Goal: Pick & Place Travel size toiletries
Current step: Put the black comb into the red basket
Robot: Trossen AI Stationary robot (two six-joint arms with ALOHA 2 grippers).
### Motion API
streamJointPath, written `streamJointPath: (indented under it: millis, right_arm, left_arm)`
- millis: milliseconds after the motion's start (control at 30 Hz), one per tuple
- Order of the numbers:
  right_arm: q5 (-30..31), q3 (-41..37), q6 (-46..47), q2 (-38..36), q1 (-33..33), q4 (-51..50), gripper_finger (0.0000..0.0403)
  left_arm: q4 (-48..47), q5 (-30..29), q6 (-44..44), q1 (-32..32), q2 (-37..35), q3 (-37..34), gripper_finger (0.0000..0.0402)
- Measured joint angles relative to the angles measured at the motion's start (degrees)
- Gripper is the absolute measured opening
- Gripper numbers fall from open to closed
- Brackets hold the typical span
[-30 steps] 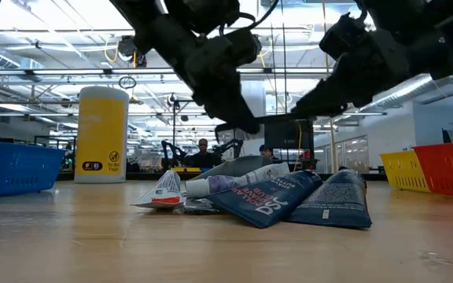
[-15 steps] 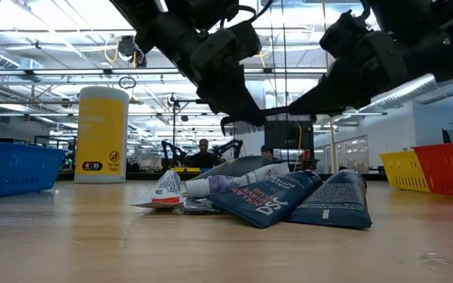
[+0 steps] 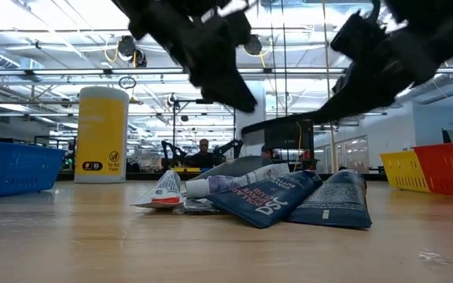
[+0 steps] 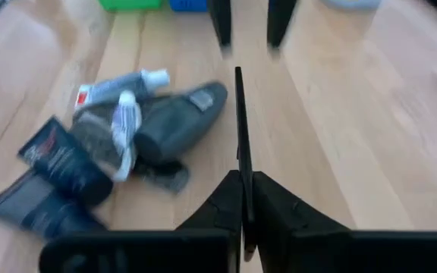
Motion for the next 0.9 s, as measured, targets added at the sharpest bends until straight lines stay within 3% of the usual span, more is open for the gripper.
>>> streamJointPath:
  millis: [100,200,333,467,567,700,900]
  right_arm:
    - [0.0,7.9,5.2,-4.8,2.0,-20.2,0.0008]
    - [-0.9,17.2,14.7,-7.9,4.3,-43.6,0.0007]
    - [-8.1,27.8,31.5,-9.3,7.3,-69.7,0.0008]
    - [-14.0,33.9,47.9,-9.8,12.5,-86.4,0.0008]
    - [-16.4,34.5,57.5,-10.3,17.1,-91.4,0.0008]
    - [-16.0,31.4,66.7,-10.7,21.8,-89.6,0.0008]
    - [-11.6,24.4,70.3,-10.7,24.1,-82.9,0.0008]
  left_arm:
    - [-5.0,-1.3,-0.3,-0.2,-3.2,0.0,0.0168]
    - [-7.5,-7.8,-0.6,-1.3,-4.3,0.1,0.0189]
    - [-7.7,-16.8,-1.1,-3.5,-4.5,-0.8,0.0199]
    - [-6.2,-20.8,-1.2,-5.0,-4.4,-3.4,0.0195]
    - [-5.4,-21.1,-0.9,-5.3,-4.4,-4.3,0.0187]
    - [-4.7,-21.1,-1.0,-5.3,-4.4,-5.2,0.0176]
    - [-4.3,-21.1,-1.0,-5.3,-4.4,-5.3,0.016]
